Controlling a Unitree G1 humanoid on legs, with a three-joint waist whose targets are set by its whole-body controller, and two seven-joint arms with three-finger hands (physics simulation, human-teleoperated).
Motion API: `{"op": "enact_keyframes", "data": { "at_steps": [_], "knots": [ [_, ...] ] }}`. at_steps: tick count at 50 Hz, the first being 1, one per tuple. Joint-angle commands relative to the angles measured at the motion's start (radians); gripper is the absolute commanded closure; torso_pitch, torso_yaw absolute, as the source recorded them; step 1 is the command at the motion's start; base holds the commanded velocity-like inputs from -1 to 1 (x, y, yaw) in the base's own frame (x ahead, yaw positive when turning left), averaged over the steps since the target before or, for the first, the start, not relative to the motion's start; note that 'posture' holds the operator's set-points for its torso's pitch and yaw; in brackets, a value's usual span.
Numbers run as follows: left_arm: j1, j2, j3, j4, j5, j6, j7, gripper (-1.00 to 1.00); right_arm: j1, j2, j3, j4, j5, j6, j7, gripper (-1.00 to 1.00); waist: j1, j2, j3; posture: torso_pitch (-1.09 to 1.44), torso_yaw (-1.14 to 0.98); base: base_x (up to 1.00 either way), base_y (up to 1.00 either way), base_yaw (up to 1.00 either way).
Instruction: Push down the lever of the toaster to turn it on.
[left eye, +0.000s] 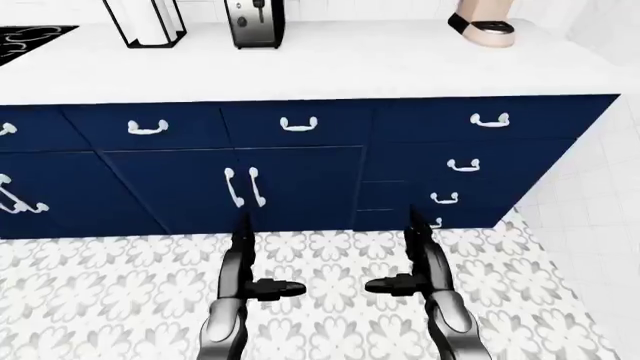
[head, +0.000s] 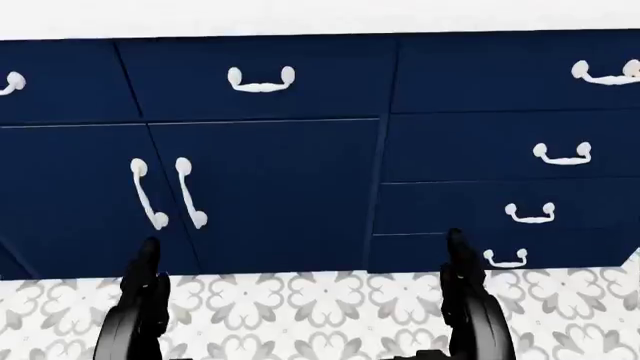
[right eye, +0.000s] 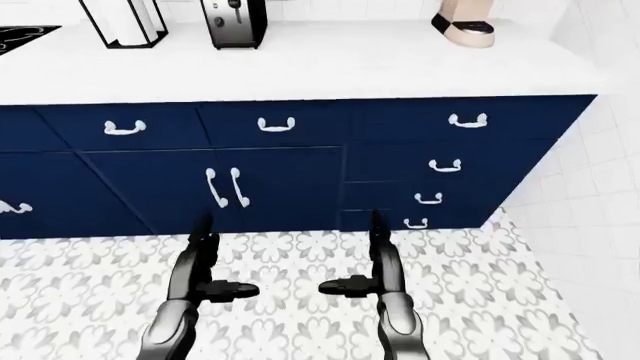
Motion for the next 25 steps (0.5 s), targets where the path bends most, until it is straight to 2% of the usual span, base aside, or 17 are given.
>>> {"op": "enact_keyframes", "data": {
  "at_steps": [1,3,4,5,7,8,21,22,24,25],
  "knots": [
    [-0.033,0.003,0.003,-0.078,-0.009,-0.061,-0.005,-1.0,-0.065,-0.006,-0.04,-0.022,0.073,-0.07,0.02,-1.0,-0.002,-0.008,-0.001,0.0,0.0,0.0,0.0,0.0],
    [-0.03,0.004,0.002,-0.077,-0.008,-0.063,-0.006,-1.0,-0.073,-0.011,-0.039,0.008,0.076,-0.089,0.018,-1.0,0.007,0.0,-0.062,0.0,0.0,0.0,0.0,0.0],
    [-0.029,0.004,0.002,-0.083,-0.008,-0.059,-0.006,-1.0,-0.077,-0.013,-0.039,0.019,0.075,-0.096,0.015,-1.0,0.007,0.0,-0.053,0.0,0.0,0.0,0.0,0.0],
    [-0.03,0.004,0.002,-0.084,-0.009,-0.058,-0.007,-1.0,-0.083,-0.015,-0.036,0.043,0.069,-0.113,0.014,-1.0,0.006,-0.006,-0.018,0.0,0.0,0.0,0.0,0.0],
    [-0.027,0.004,0.001,-0.091,-0.007,-0.053,-0.007,-1.0,-0.081,-0.016,-0.033,0.047,0.066,-0.122,0.011,-1.0,0.007,-0.008,-0.069,0.0,0.0,0.0,0.0,0.0],
    [-0.03,0.004,0.002,-0.081,-0.007,-0.06,-0.007,-1.0,-0.078,-0.015,-0.032,0.041,0.067,-0.12,0.01,-1.0,0.007,-0.008,-0.076,0.0,0.0,0.0,0.0,0.0],
    [-0.031,0.003,0.001,-0.072,-0.003,-0.068,-0.005,-1.0,-0.063,-0.014,-0.021,0.019,0.043,-0.108,0.005,-1.0,0.008,-0.005,-0.088,0.0,0.0,0.0,0.0,0.0],
    [-0.03,0.004,0.0,-0.072,-0.002,-0.067,-0.006,-1.0,-0.061,-0.014,-0.02,0.016,0.043,-0.106,0.006,-1.0,0.006,0.001,-0.106,0.0,0.0,0.0,0.13,0.0],
    [-0.029,0.003,-0.001,-0.079,-0.001,-0.062,-0.006,-1.0,-0.049,-0.011,-0.015,-0.017,0.038,-0.085,0.002,-1.0,0.001,-0.008,-0.082,0.0,0.0,0.0,0.27,0.0],
    [-0.029,0.003,0.0,-0.078,0.0,-0.062,-0.006,-1.0,-0.042,-0.009,-0.012,-0.038,0.037,-0.073,0.001,-1.0,0.0,-0.015,-0.077,0.0,0.0,0.0,0.28,0.0]
  ]
}}
